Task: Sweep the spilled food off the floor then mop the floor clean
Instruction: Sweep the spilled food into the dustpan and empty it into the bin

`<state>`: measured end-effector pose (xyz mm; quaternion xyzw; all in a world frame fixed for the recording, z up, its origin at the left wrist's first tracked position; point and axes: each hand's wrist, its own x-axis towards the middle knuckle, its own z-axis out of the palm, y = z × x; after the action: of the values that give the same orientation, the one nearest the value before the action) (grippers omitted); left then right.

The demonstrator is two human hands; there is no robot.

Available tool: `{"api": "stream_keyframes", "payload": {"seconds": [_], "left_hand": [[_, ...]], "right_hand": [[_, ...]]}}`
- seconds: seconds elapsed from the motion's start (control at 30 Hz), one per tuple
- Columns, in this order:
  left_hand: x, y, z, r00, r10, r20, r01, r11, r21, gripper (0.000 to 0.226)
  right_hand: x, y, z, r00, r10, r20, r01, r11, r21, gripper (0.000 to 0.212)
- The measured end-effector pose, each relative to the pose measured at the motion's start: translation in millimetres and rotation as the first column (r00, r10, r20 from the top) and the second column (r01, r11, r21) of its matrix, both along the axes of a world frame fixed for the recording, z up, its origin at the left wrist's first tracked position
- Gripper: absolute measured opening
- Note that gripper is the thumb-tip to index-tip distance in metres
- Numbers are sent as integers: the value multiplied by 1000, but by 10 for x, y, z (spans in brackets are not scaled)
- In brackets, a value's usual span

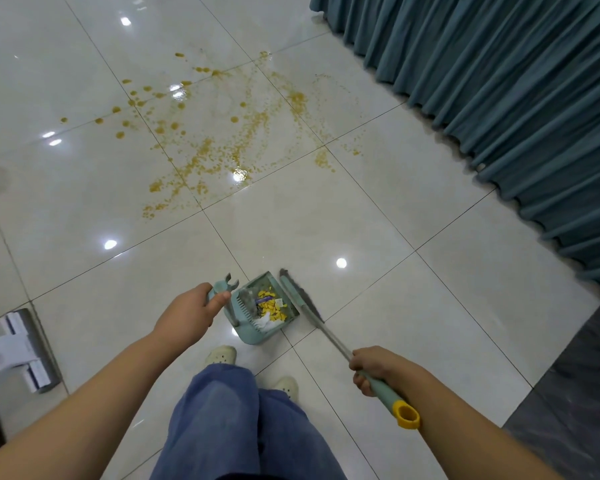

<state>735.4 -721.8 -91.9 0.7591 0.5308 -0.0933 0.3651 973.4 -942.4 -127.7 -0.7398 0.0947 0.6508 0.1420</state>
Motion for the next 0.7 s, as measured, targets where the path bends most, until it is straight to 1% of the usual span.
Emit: {"api": "stream_keyframes", "payload": {"seconds": [0.07,0.13,0.27,0.5,0.63,0.7], "left_hand": [[-33,6,-13,1000,0,0,0,1000,1,40],[-82,8,-16,1000,-1,2,1,1000,2,41],[-187,7,-4,1000,4,23,-4,1000,-13,40],[-486,88,88,999,-24,37,25,999,-20,39],[-783,189,99,1000,-11,29,12,999,-36,40],[-923,226,76,1000,-8,19,9,999,-36,41]], "right_hand": [[-24,8,76,997,-2,-72,3,1000,15,11],[-46,0,167,995,15,-99,-13,999,30,9],[-81,-71,342,997,62,-35,-60,997,50,10],[-70,-73,392,993,-31,117,25,999,48,19],[-236,55,248,986,-79,147,81,997,-10,8],[-436,151,165,989,-67,135,73,996,-44,9]]}}
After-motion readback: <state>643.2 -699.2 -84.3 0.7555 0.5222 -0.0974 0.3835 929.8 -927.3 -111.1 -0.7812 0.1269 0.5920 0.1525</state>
